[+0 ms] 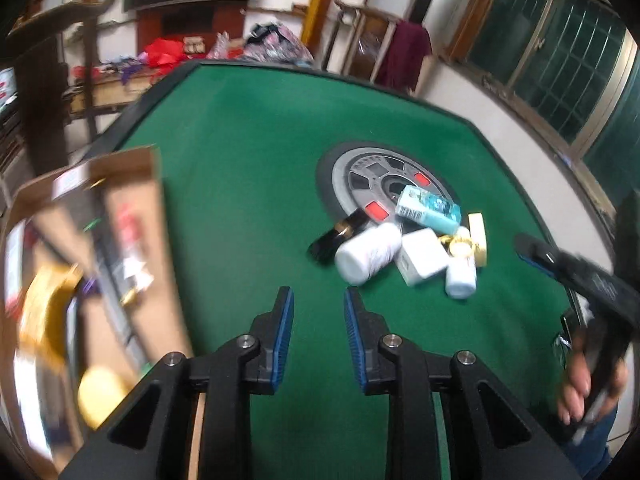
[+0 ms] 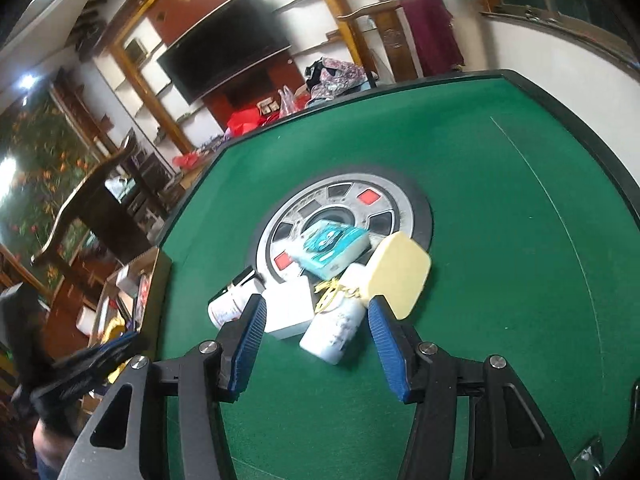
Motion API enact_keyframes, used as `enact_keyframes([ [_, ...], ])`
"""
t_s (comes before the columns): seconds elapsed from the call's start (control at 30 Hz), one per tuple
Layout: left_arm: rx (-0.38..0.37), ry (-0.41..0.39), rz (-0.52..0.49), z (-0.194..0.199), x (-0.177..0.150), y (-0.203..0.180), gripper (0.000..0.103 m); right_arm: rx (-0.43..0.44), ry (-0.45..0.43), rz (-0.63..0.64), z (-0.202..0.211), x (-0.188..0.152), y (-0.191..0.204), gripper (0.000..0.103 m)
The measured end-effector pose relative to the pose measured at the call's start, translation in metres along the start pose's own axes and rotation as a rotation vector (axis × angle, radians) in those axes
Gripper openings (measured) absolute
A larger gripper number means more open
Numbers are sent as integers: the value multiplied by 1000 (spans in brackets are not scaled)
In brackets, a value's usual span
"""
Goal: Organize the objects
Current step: 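Move both grippers back over the remaining items on the table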
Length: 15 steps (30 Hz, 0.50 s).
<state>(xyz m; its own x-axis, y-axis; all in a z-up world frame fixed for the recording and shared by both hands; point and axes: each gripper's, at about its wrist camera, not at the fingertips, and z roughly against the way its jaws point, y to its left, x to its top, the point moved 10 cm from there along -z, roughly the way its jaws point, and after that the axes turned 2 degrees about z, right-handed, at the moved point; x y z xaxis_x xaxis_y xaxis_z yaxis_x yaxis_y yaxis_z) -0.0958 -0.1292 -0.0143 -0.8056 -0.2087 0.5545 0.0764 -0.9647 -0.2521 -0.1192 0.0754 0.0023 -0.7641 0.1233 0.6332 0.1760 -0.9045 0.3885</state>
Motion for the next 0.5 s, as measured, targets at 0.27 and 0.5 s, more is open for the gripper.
enact_keyframes([
  [0.27,39,101,-48,-73,33,-11,25,29,-4,-25,5,2,-4,59],
  [0.5,63,119,-125,-96,42,-24,25,37,10,-81,2,5,-16,62],
])
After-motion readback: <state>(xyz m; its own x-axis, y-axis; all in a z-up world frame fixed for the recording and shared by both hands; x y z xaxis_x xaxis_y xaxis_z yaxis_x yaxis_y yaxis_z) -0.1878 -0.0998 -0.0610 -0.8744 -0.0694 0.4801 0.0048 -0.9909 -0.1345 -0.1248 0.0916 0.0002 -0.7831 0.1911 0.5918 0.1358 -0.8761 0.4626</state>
